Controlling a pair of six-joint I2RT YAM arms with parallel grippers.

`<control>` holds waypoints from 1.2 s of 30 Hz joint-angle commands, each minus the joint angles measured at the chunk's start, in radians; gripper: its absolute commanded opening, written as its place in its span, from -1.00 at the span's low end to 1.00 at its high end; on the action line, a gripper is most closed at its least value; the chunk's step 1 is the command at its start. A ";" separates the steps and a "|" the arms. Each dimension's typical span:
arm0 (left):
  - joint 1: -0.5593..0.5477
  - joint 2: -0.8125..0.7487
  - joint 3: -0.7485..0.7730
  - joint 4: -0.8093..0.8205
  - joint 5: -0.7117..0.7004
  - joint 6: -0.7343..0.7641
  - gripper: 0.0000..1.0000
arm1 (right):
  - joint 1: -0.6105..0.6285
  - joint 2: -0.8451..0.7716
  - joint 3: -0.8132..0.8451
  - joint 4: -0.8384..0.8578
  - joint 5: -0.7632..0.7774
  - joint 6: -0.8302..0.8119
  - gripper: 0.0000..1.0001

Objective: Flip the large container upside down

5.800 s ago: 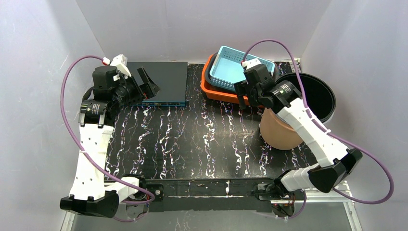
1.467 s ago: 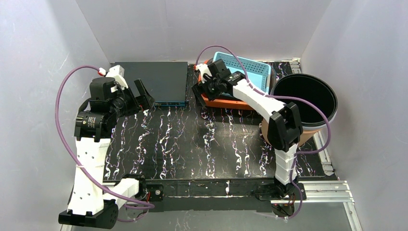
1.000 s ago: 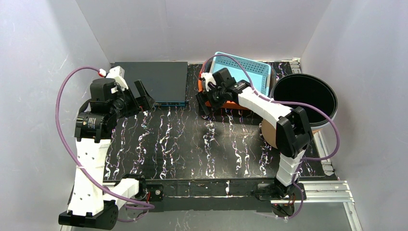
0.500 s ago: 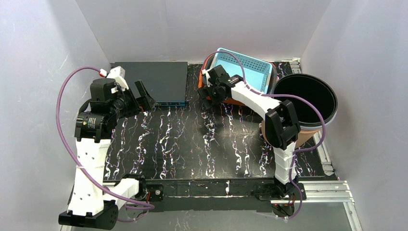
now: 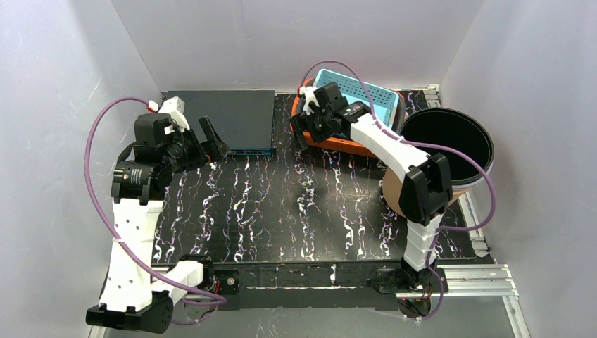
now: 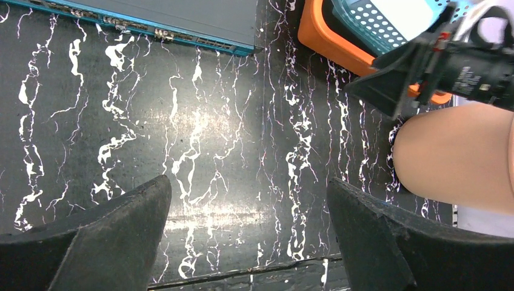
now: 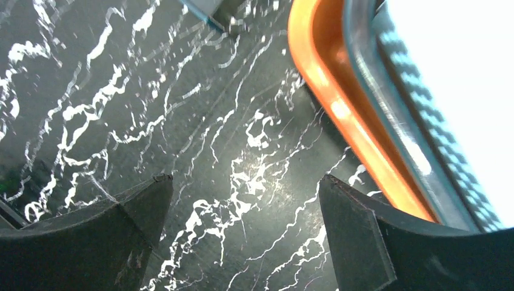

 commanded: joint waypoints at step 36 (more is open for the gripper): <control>0.003 -0.050 0.012 -0.064 -0.016 0.008 0.96 | -0.037 0.414 0.582 0.175 0.542 0.356 0.13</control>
